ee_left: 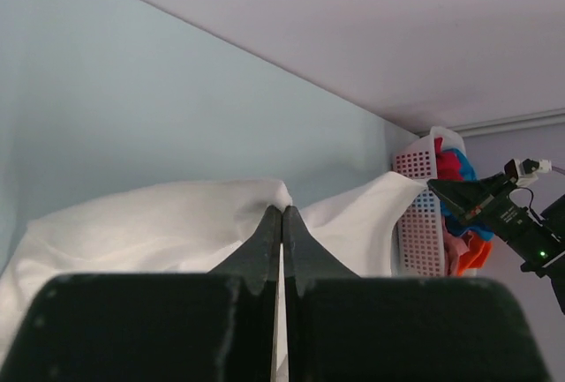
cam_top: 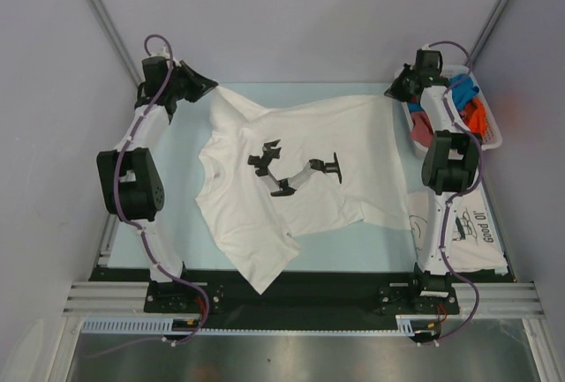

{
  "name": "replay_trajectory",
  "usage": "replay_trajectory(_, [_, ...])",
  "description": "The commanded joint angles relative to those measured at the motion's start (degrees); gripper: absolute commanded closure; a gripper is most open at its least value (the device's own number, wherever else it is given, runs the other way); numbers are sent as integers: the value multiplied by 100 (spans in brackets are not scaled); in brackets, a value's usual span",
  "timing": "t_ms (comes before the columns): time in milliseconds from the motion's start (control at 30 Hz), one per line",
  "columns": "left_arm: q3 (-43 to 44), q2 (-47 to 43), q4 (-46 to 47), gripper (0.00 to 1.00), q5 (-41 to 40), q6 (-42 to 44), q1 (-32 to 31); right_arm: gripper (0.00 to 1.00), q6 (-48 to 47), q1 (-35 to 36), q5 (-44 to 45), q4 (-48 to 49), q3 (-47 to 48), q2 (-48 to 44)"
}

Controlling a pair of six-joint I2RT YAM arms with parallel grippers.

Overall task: Fold and stack the t-shirts
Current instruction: Fold the tshirt

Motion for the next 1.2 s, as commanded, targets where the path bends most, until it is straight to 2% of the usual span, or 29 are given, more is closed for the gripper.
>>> replay_trajectory(0, [-412,-526,-75,100,184,139,23,100,31,-38,-47,136,-362,-585])
replay_trajectory(300, [-2038,-1845,-682,100,-116,306,32,100,-57,-3,-100,-48,-1951,-1665])
replay_trajectory(633, [-2813,-2330,-1289,100,-1,710,41,100,-409,-29,76,-312,-3279,-2317])
replay_trajectory(900, [-3402,-2558,-1429,99,-97,903,58,100,-523,-100,181,-321,-3571,-2265])
replay_trajectory(1167, [-3481,-2532,-1693,100,-36,1246,199,100,-628,-109,339,-312,-3904,-2352])
